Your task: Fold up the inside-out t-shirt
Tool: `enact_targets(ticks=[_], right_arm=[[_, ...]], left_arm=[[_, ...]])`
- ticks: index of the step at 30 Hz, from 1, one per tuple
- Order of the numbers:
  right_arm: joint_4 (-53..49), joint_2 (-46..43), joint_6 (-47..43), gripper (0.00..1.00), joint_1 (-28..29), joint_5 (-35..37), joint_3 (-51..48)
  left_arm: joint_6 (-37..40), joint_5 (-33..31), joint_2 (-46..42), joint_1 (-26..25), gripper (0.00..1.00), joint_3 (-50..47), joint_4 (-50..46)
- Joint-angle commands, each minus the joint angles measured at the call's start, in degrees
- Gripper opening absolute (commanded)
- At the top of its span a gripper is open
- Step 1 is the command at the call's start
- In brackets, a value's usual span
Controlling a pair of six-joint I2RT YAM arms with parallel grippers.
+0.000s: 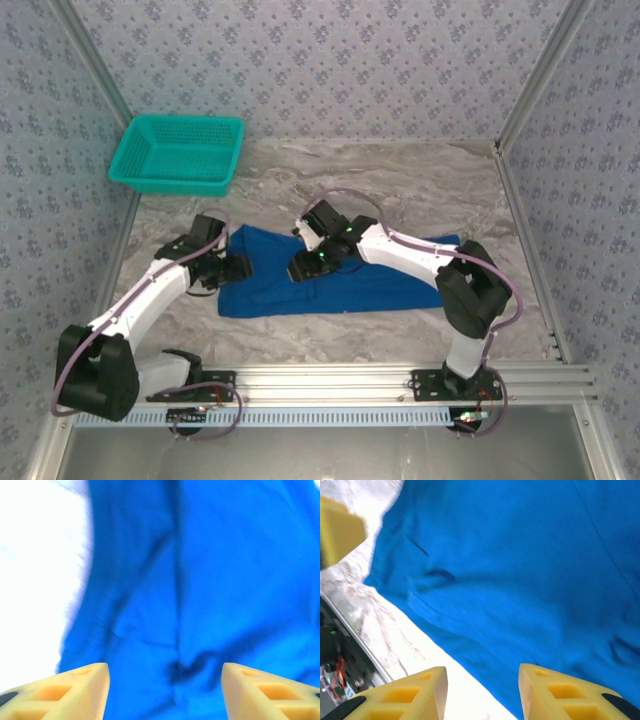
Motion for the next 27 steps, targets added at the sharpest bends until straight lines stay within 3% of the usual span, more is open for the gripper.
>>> enact_targets(ticks=[1,5,10,13,20,24,27], right_arm=[[5.0,4.3,-0.2,0.44,-0.5,1.2,1.5],[7.6,6.7,0.5,0.42,-1.6,1.5,1.6],[8.5,9.8,2.8,0.37,-2.4,0.6,1.0],[8.6,11.2,3.4,0.33,-2.0,0.0,0.8],[8.9,12.6,4.1,0.31,-2.0,-1.2,-0.4],[8.5,12.6,4.0,0.31,-2.3,-1.9,-0.7],[8.1,13.0,3.6,0.30,-2.5,-2.2,-0.5]], left_arm=[[0.3,2.0,3.1,6.2,0.63,-1.1,6.0],[3.8,5.5,7.3,8.3,0.72,0.2,8.5],[5.3,14.7,15.4,9.0,0.77,1.1,14.9],[6.0,14.6,17.9,9.1,0.81,1.1,16.0],[7.0,22.8,20.4,9.1,0.79,-2.2,21.0],[6.5,27.6,20.5,8.8,0.72,-4.6,26.7],[7.3,27.7,19.9,8.5,0.69,-4.6,27.6]])
